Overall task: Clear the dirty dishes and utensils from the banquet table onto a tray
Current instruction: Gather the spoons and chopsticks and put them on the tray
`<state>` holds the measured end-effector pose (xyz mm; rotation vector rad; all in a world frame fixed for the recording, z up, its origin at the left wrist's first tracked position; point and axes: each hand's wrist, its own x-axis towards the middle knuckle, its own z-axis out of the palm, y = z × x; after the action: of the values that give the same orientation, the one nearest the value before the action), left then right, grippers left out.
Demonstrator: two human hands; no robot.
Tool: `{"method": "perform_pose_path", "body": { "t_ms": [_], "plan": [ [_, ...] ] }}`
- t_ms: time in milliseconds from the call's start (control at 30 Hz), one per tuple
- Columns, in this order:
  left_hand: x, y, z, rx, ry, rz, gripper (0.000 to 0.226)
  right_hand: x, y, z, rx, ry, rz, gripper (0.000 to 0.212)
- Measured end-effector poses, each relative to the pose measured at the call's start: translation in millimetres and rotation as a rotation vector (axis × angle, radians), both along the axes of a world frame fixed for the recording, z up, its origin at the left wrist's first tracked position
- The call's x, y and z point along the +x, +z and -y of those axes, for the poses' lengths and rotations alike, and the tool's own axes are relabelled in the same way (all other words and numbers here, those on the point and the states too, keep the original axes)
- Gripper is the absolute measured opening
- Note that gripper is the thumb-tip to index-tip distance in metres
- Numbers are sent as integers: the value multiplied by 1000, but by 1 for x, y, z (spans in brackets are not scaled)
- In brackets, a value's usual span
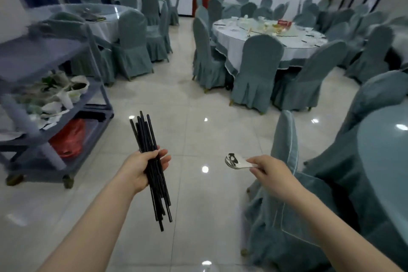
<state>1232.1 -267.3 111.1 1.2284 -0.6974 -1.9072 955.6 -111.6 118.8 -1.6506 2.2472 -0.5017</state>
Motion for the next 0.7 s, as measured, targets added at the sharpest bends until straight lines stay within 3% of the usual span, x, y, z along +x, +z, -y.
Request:
{"method": "perform_pose_path", "body": {
  "t_ms": [300, 567, 633, 700],
  "plan": [
    [-204, 38, 173, -89, -225, 63, 17, -176, 24, 92, -90, -334, 52, 25],
    [-357, 61, 284, -93, -396, -17, 18, -279, 38, 166, -124, -540, 100, 22],
    [-438, 66, 335, -102, -576, -34, 20, -329, 27, 195, -186, -714, 77, 23],
    [-476, 68, 352, -125, -611, -52, 21, -342, 28, 198, -191, -795, 93, 22]
  ]
}}
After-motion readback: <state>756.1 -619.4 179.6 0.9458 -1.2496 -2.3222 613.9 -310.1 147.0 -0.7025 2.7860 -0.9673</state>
